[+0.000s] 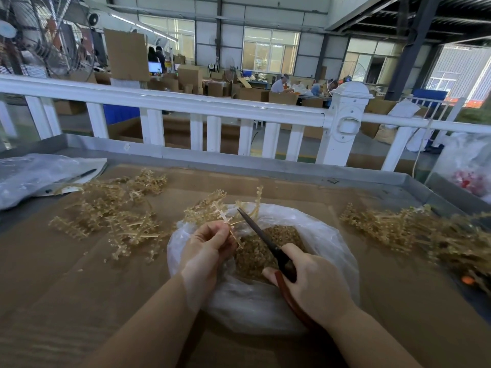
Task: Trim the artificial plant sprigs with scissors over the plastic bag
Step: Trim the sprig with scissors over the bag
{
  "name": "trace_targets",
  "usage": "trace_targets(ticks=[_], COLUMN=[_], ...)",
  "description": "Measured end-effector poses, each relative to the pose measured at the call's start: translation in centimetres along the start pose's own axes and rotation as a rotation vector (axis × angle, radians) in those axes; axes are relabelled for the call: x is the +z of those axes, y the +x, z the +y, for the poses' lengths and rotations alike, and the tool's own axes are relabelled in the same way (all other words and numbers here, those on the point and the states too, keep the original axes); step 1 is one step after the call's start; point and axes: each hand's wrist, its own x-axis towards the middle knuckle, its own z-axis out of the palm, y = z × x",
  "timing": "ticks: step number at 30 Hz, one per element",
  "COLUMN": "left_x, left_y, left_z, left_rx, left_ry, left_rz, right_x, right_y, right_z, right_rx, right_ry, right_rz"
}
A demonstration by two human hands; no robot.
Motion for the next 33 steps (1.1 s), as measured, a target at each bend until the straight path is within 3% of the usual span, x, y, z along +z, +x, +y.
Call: trace_targets(ticks=[8,22,33], left_x=[-0.1,0.4,0.0], left_y=[-0.1,-0.7,-0.8], left_z=[0.2,0.5,0.8], left_rx=[-0.089,-0.082,-0.095], left_ry=[-0.042,-0.001,-0.04], left_rz=[-0.091,-0.067,-0.139], right_x=[0.1,0.6,1.0], right_y=[0.1,0.2,0.8], right_z=[-0.7,-1.5,-1.3], right_rx=[-0.012,-0.03,-0.027], right_ry=[-0.052,-0.122,-0.099], right_rz=[-0.01,-0.021,-0.06])
